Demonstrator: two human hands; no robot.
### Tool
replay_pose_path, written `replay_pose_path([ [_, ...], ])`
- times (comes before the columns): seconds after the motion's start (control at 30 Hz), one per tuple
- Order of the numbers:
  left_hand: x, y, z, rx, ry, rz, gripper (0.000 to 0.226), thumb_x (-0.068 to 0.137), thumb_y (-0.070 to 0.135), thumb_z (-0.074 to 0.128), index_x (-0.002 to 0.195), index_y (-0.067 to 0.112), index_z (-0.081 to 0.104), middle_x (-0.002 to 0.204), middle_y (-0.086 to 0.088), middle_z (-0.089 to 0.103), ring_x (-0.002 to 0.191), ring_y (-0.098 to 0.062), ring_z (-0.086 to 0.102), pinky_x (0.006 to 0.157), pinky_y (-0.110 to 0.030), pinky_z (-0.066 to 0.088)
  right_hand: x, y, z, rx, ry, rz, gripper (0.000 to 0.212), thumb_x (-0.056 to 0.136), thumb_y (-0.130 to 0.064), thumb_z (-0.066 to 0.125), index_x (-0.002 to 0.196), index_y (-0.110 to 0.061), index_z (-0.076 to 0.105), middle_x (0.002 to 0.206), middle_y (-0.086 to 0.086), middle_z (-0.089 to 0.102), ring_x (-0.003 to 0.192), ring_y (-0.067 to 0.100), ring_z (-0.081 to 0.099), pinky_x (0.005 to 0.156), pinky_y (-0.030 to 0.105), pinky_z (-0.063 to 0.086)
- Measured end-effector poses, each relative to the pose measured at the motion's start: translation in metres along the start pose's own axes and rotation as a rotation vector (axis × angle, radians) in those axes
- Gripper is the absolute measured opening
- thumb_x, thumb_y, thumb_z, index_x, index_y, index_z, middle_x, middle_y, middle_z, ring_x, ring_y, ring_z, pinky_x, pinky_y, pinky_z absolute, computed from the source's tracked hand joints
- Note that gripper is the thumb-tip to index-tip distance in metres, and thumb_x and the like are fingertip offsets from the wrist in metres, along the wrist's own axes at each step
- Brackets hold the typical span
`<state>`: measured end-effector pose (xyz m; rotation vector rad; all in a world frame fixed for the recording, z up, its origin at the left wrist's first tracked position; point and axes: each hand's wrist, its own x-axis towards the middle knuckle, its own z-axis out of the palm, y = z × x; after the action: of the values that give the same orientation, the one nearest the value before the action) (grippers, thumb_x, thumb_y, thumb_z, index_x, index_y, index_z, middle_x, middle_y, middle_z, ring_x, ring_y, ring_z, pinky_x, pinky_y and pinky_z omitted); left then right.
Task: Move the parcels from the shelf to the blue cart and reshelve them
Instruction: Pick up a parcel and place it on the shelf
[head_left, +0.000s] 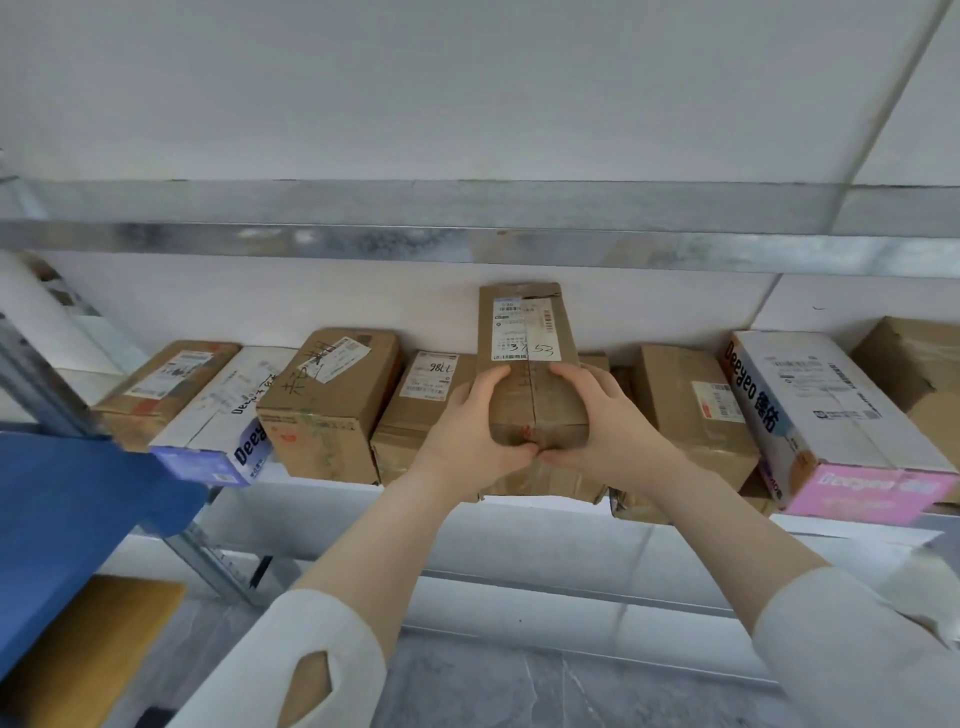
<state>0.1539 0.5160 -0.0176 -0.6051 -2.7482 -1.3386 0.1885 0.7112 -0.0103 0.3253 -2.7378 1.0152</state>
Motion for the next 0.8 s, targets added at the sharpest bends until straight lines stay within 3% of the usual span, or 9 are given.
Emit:
replay_pose_path([
  [0.1, -0.014, -0.001, -0.025, 0.021, 0.057, -0.029, 0.092, 0.065, 0.040, 0.078, 0.141, 0.040, 0.026, 0.139, 0.000, 0.037, 0.120, -0.016, 0.046, 0.097, -0.026, 0.040, 0.010, -0.023, 0.008, -0.003, -0.018, -0.046, 0.099, 0.060, -0.040, 0.083, 0.141, -0.039, 0.026, 0.147, 0.000, 0.026, 0.125, 0.017, 0.038, 0.103, 0.027, 0.033],
  [0.23, -0.040, -0.007, -0.065, 0.020, 0.128, -0.079, 0.089, 0.066, 0.038, 0.076, 0.140, 0.042, 0.027, 0.140, 0.000, 0.037, 0.122, -0.015, 0.044, 0.098, -0.028, 0.040, 0.024, -0.062, 0.025, 0.005, -0.061, -0.134, 0.097, 0.058, -0.041, 0.083, 0.137, -0.045, 0.027, 0.142, -0.005, 0.030, 0.112, 0.008, 0.039, 0.093, 0.023, 0.034],
  [0.37, -0.074, -0.025, -0.112, 0.087, 0.250, -0.174, 0.089, 0.066, 0.040, 0.076, 0.140, 0.043, 0.026, 0.139, 0.000, 0.039, 0.118, -0.015, 0.043, 0.098, -0.034, 0.042, 0.046, -0.110, 0.058, 0.047, -0.152, -0.263, 0.096, 0.060, -0.040, 0.083, 0.138, -0.042, 0.028, 0.141, -0.005, 0.031, 0.114, 0.006, 0.036, 0.092, 0.021, 0.032],
  [0.43, -0.093, -0.037, -0.137, 0.109, 0.317, -0.223, 0.088, 0.065, 0.040, 0.076, 0.138, 0.045, 0.027, 0.138, 0.001, 0.040, 0.121, -0.018, 0.043, 0.102, -0.040, 0.043, 0.057, -0.136, 0.081, 0.069, -0.201, -0.334, 0.096, 0.060, -0.038, 0.084, 0.139, -0.041, 0.028, 0.141, -0.006, 0.030, 0.113, 0.005, 0.035, 0.092, 0.016, 0.030],
  [0.57, -0.137, -0.064, -0.190, 0.139, 0.424, -0.303, 0.085, 0.064, 0.041, 0.074, 0.136, 0.047, 0.029, 0.137, 0.006, 0.040, 0.123, -0.014, 0.041, 0.100, -0.038, 0.046, 0.076, -0.191, 0.133, 0.196, -0.317, -0.437, 0.093, 0.059, -0.040, 0.082, 0.135, -0.047, 0.029, 0.129, -0.014, 0.030, 0.107, -0.004, 0.036, 0.078, -0.002, 0.030],
  [0.7, -0.182, -0.094, -0.238, 0.163, 0.531, -0.414, 0.083, 0.064, 0.040, 0.072, 0.133, 0.052, 0.028, 0.135, 0.006, 0.041, 0.114, -0.016, 0.047, 0.096, -0.037, 0.048, 0.093, -0.250, 0.192, 0.300, -0.445, -0.537, 0.092, 0.059, -0.033, 0.085, 0.129, -0.054, 0.030, 0.130, -0.013, 0.031, 0.116, 0.000, 0.038, 0.090, 0.007, 0.030],
  [0.8, -0.214, -0.122, -0.269, 0.166, 0.609, -0.505, 0.083, 0.064, 0.042, 0.070, 0.133, 0.054, 0.026, 0.136, 0.008, 0.039, 0.115, -0.016, 0.047, 0.095, -0.034, 0.045, 0.106, -0.292, 0.240, 0.289, -0.516, -0.620, 0.093, 0.057, -0.035, 0.084, 0.134, -0.046, 0.032, 0.129, -0.011, 0.032, 0.115, 0.001, 0.037, 0.085, -0.001, 0.026],
])
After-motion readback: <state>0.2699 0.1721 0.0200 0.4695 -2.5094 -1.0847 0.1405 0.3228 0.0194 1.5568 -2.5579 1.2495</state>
